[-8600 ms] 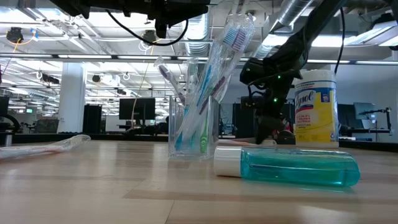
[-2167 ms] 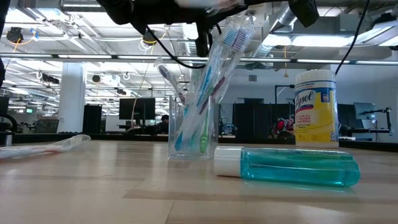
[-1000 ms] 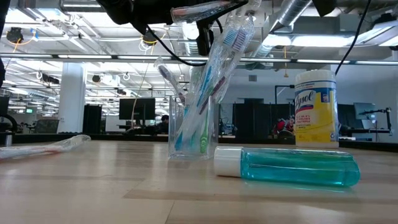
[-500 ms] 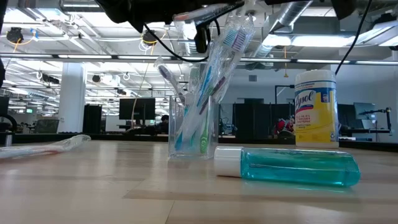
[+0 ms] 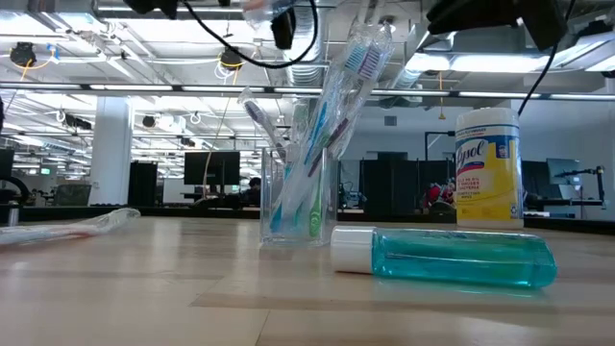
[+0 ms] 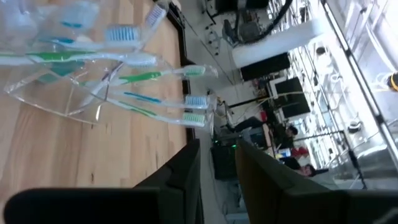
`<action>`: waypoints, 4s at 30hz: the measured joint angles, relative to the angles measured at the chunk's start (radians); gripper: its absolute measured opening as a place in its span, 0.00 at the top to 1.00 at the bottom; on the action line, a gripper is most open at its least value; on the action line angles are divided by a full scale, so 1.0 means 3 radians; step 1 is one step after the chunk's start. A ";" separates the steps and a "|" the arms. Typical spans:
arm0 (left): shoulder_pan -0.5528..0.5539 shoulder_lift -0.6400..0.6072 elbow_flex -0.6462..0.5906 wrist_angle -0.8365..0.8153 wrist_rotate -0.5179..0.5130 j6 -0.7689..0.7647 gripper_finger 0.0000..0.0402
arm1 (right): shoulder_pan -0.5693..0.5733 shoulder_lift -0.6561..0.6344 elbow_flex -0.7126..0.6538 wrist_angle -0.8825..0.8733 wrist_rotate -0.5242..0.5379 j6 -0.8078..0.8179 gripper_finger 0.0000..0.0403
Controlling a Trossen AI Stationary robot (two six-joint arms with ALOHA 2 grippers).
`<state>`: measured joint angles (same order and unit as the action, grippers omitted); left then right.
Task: Pick & Place toothbrushing station
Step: Put the top orange toothbrush into the transparent organizer
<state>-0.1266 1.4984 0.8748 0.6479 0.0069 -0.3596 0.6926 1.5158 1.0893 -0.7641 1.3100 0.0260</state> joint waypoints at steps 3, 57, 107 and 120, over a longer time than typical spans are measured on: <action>-0.0149 -0.0018 -0.0094 0.0257 -0.0246 0.0134 0.97 | -0.0001 0.0000 0.0000 -0.0147 0.0000 0.0228 0.77; -0.0623 0.1324 -0.0670 0.2887 -0.1054 0.1319 0.97 | -0.0005 0.0000 0.0000 -0.0493 -0.0011 0.0877 0.77; -0.0610 0.1740 -0.0520 0.2815 -0.1236 0.1422 0.93 | -0.0004 0.0000 0.0000 -0.0485 -0.0012 0.0879 0.77; -0.0712 0.1629 -0.0642 0.2827 -0.1309 0.1409 0.95 | -0.0004 0.0000 0.0000 -0.0481 -0.0013 0.0880 0.77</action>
<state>-0.3401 1.9872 0.6821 1.4958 -0.3857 0.0630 0.6914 1.5158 1.0893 -0.9085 1.3060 0.2901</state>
